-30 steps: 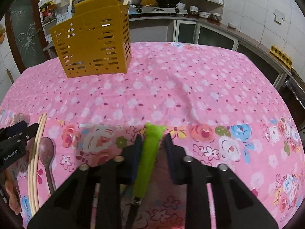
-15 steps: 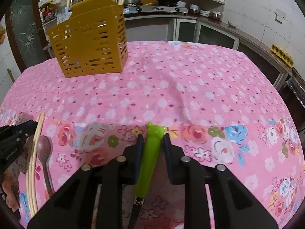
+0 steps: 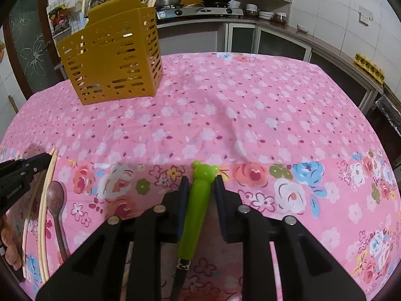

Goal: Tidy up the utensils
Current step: 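Grasp a wooden chopstick with the left tool while the right tool lifts the green fork, then lower the chopstick and green fork into the yellow holder and open both tools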

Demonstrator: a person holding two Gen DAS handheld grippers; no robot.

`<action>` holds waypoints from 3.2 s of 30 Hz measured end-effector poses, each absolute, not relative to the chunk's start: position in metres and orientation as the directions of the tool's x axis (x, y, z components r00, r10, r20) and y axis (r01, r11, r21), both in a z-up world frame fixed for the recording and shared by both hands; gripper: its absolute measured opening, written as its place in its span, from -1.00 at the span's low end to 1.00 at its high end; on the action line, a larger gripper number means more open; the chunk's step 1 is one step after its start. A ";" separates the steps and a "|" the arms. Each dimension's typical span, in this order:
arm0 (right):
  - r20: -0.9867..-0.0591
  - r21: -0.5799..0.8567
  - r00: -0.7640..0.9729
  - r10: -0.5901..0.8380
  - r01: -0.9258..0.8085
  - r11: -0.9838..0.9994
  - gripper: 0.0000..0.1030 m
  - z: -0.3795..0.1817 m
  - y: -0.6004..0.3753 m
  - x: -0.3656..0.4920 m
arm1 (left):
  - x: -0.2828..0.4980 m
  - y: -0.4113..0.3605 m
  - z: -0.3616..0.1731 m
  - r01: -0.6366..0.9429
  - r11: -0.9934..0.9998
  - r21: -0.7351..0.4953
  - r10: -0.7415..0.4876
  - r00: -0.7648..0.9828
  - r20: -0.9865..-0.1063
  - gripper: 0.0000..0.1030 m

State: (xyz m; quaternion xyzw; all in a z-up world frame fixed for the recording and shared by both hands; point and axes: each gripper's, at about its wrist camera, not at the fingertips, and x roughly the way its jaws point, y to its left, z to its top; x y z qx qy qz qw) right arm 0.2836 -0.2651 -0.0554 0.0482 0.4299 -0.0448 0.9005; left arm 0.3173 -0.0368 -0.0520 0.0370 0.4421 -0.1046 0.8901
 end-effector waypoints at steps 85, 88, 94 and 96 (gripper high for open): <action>-0.245 0.138 0.968 0.057 -0.024 0.990 -0.67 0.206 -0.235 0.351 | 0.398 -0.046 0.220 0.208 0.971 -0.117 -0.221 0.968 -0.121 -0.92; -0.251 0.144 0.966 0.064 -0.027 0.989 -0.67 0.196 -0.230 0.367 | 0.420 -0.051 0.215 0.202 0.973 -0.114 -0.214 0.970 -0.111 -0.92; -0.295 0.138 0.954 0.060 -0.020 0.990 -0.67 0.169 -0.227 0.398 | 0.454 -0.065 0.192 0.196 0.976 -0.095 -0.206 0.971 -0.123 -0.92; -0.315 0.133 0.947 0.058 -0.017 0.991 -0.67 0.160 -0.227 0.404 | 0.461 -0.067 0.180 0.199 0.975 -0.095 -0.211 0.967 -0.143 -0.92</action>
